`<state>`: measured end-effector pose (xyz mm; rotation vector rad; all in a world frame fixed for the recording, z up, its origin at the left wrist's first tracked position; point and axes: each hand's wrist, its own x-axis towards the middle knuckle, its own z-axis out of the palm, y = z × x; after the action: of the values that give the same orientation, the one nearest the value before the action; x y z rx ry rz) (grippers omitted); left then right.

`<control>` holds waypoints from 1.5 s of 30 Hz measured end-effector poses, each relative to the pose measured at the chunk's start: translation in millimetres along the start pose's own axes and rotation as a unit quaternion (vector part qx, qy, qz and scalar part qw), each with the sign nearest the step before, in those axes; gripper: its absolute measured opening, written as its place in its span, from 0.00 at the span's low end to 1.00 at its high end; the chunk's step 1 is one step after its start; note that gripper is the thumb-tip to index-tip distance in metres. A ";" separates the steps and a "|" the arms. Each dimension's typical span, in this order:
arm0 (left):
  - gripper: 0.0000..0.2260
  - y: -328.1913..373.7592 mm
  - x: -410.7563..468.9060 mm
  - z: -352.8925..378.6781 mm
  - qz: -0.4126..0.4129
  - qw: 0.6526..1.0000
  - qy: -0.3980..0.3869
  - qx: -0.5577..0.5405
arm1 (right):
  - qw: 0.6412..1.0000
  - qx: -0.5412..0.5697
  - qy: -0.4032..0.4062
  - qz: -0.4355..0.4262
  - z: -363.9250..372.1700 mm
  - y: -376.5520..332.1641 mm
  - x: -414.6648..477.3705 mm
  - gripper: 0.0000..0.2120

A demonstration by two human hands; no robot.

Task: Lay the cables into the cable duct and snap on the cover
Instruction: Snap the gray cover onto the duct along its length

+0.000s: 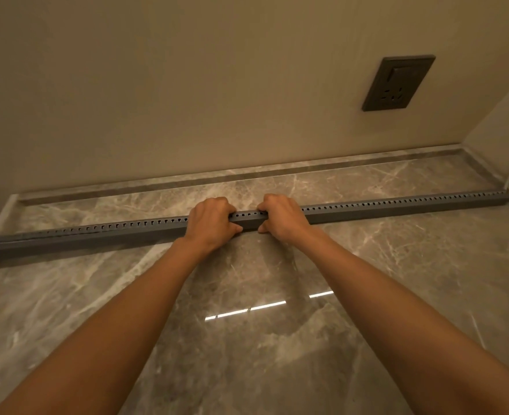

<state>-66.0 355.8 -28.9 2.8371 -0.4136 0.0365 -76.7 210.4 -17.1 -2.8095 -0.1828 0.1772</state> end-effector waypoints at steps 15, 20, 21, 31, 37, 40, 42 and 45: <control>0.13 -63.2 -18.1 -21.6 -0.056 0.993 -0.042 -0.091 | 0.997 0.045 -0.062 -0.005 10.1 -52.1 10.2 0.12; 0.11 -71.6 -18.4 -23.8 -0.042 0.991 -0.082 -0.091 | 0.996 0.080 -0.038 -0.005 24.0 -67.0 9.6 0.12; 0.11 -70.3 -18.4 -23.2 -0.037 0.992 -0.080 -0.086 | 0.996 0.079 -0.029 -0.005 25.2 -66.9 8.7 0.12; 0.12 -66.8 -26.3 -18.8 0.004 0.997 -0.016 -0.074 | 0.999 0.037 0.004 -0.027 26.3 -63.9 9.1 0.13; 0.15 -91.6 -32.9 -31.6 -0.005 0.994 -0.058 -0.094 | 0.999 0.025 -0.047 -0.010 20.2 -74.8 15.4 0.11; 0.14 -118.5 -39.0 -43.0 -0.051 0.991 -0.063 -0.110 | 0.998 0.047 -0.046 -0.018 29.0 -91.3 15.1 0.12; 0.13 -131.6 -43.2 -48.9 -0.073 0.987 -0.074 -0.124 | 0.996 0.079 -0.026 -0.023 38.4 -107.2 14.1 0.14; 0.11 -135.9 -48.9 -50.7 -0.076 0.987 -0.064 -0.126 | 0.995 0.095 -0.011 -0.029 49.6 -126.5 14.4 0.14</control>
<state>-73.6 508.4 -19.2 2.6180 -0.2092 -0.2144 -83.0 346.7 -24.5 -2.6106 -0.2387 0.2022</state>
